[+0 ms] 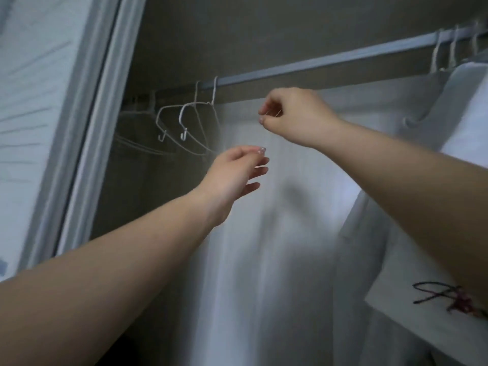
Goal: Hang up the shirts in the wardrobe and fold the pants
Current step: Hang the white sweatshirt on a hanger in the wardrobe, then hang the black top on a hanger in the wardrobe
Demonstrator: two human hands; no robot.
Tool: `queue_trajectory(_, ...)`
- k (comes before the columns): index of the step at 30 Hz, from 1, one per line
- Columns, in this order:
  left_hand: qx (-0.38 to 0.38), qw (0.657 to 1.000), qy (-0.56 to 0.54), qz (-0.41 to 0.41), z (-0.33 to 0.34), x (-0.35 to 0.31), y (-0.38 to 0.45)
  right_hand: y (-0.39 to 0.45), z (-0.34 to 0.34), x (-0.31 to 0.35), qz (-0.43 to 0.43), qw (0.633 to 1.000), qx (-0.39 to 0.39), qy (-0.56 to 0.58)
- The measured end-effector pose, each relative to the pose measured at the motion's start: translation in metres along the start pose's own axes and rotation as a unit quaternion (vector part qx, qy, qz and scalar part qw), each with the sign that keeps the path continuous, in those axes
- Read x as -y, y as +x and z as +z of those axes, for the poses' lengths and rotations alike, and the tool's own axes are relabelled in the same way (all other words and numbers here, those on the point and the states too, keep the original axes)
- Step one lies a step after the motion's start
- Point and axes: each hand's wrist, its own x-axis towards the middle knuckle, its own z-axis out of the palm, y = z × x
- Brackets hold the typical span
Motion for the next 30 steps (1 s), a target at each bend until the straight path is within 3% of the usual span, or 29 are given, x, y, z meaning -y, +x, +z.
queue_trajectory(6, -0.060, 0.995, 0.073, -0.010, -0.087, -0.003, -0.080, -0.043, 0.053, 0.076, -0.032, 0.974, 0.054, 0.216)
queue_trajectory(15, -0.196, 0.961, 0.187, -0.046, -0.205, -0.075, -0.214, -0.098, 0.065, 0.239, -0.098, 0.867, 0.153, 0.463)
queue_trajectory(22, -0.343, 0.898, 0.269, -0.057, -0.283, -0.192, -0.366, -0.137, 0.011, 0.414, -0.168, 0.769, 0.176, 0.592)
queue_trajectory(30, -0.495, 0.795, 0.345, -0.061, -0.326, -0.340, -0.565, -0.187, -0.104, 0.611, -0.275, 0.651, 0.200, 0.678)
